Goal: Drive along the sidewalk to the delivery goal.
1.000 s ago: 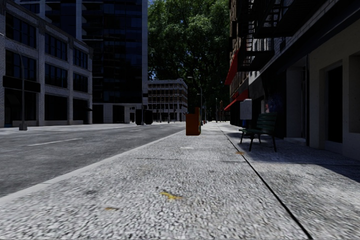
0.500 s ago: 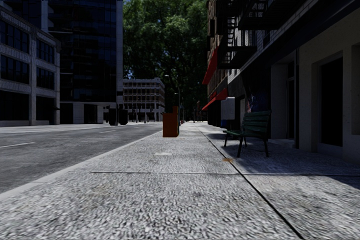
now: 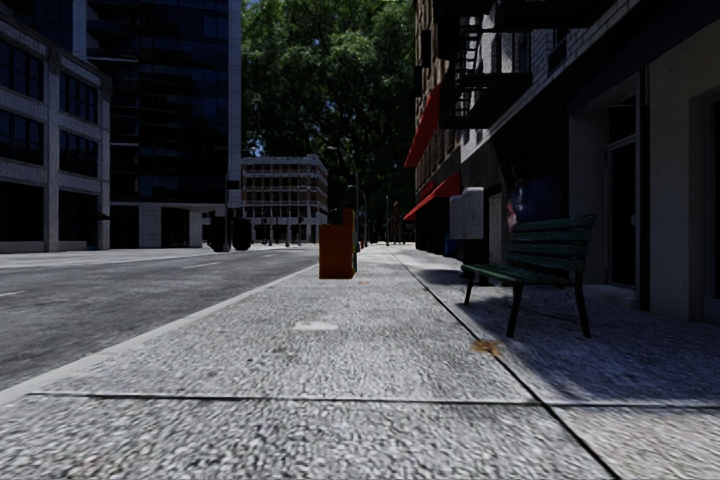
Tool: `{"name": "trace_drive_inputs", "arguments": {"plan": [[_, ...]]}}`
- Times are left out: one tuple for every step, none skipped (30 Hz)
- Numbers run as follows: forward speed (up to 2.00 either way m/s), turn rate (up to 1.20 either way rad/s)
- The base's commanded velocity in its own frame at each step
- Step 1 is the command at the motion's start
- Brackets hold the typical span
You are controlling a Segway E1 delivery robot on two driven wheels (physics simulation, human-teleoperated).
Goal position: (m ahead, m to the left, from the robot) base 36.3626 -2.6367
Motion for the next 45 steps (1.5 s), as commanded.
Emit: {"name": "trace_drive_inputs", "arguments": {"plan": [[1.91,0.0],[1.91,0.0],[1.91,0.0],[1.91,0.0],[1.91,0.0],[1.91,0.0],[1.91,0.0],[1.91,0.0],[1.91,0.0],[1.91,0.0],[1.91,0.0],[1.91,0.0],[1.91,0.0],[1.91,0.0],[1.91,0.0],[1.91,0.0],[1.91,0.0],[1.91,0.0],[1.91,0.0],[1.91,0.0],[1.9,0.0],[1.9,0.0],[1.9,0.0],[1.9,0.0],[1.9,0.0],[1.9,0.0],[1.9,0.0],[1.9,0.0],[1.9,0.0],[1.9,0.0],[1.9,0.0],[1.9,0.0],[1.9,0.0],[1.9,0.0],[1.9,0.0],[1.9,0.0],[1.9,0.0],[1.9,0.0],[1.9,0.0],[1.9,0.0],[1.9,0.0],[1.9,0.0],[1.9,0.0],[1.9,0.0],[1.9,0.0]]}}
